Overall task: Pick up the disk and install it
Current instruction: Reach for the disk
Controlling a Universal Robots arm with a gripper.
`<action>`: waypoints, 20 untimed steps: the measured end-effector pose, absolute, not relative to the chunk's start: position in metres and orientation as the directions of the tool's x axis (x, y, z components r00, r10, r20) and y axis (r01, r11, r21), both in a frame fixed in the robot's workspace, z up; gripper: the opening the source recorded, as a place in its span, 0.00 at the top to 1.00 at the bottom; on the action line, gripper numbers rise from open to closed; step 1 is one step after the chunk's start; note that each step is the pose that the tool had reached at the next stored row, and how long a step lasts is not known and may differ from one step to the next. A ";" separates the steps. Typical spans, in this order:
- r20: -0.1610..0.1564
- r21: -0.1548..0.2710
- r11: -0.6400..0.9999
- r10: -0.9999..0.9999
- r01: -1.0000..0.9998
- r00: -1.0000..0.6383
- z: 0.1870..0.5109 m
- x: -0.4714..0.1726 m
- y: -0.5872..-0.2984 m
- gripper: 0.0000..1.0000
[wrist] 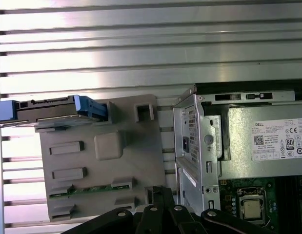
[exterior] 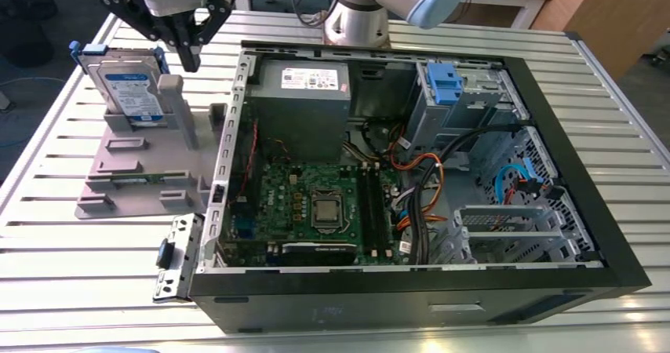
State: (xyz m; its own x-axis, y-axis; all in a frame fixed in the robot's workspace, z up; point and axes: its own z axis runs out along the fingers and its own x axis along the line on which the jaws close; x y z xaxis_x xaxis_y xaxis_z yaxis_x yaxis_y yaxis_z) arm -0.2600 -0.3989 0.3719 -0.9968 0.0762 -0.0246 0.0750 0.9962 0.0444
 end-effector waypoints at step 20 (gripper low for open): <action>-0.025 0.044 0.996 0.076 0.075 -0.997 0.364 -0.272 -0.399 0.89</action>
